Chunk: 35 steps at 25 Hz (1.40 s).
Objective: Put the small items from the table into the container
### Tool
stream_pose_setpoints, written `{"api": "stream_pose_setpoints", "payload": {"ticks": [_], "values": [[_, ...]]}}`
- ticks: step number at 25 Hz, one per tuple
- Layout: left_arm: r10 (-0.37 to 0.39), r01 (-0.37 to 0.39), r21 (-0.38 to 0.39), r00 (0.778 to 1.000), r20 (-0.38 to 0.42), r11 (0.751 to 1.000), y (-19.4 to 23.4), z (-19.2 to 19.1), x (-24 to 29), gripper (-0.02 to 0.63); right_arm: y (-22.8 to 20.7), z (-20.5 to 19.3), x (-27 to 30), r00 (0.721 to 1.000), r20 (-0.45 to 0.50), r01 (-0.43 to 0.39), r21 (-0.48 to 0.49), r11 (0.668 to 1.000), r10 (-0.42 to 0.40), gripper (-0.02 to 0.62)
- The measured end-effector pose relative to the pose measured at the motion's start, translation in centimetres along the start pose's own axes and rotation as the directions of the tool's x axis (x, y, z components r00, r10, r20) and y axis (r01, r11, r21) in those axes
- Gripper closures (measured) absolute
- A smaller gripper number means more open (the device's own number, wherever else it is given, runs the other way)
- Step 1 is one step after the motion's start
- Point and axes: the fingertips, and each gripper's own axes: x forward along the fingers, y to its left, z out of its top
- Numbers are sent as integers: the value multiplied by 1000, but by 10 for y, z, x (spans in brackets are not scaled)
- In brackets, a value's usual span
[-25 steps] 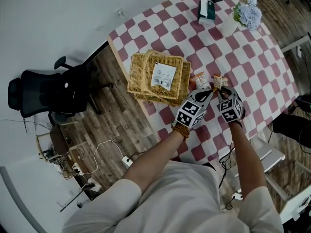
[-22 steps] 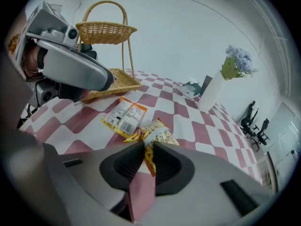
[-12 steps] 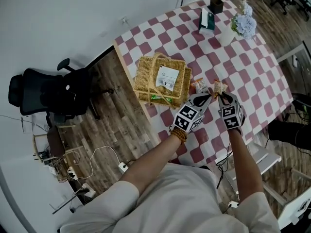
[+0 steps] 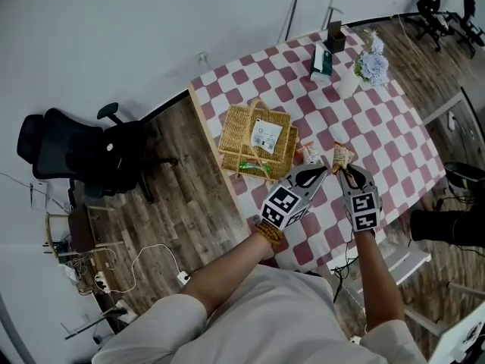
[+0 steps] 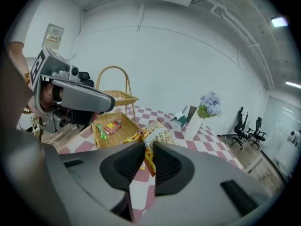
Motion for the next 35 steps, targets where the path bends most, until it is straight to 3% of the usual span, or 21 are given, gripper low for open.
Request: {"api": "stream_pose_setpoints", "payload": {"ticks": [8, 15, 20, 26, 35], "values": [[-25, 21, 48, 994, 104, 999, -35, 69, -63, 580, 27, 60, -73, 987, 163, -21, 57, 998, 12, 512], [-66, 48, 101, 981, 180, 994, -73, 125, -122, 580, 65, 109, -147, 950, 311, -52, 70, 996, 28, 515], [-87, 67, 94, 971, 223, 993, -105, 163, -155, 580, 80, 144, -192, 922, 387, -47, 74, 996, 15, 518], [-99, 84, 75, 970, 220, 994, -128, 176, -175, 580, 89, 159, -216, 909, 416, -32, 75, 997, -2, 518], [1, -18, 79, 978, 209, 997, -107, 168, -192, 580, 113, 170, -206, 893, 443, -111, 49, 993, 78, 518]]}}
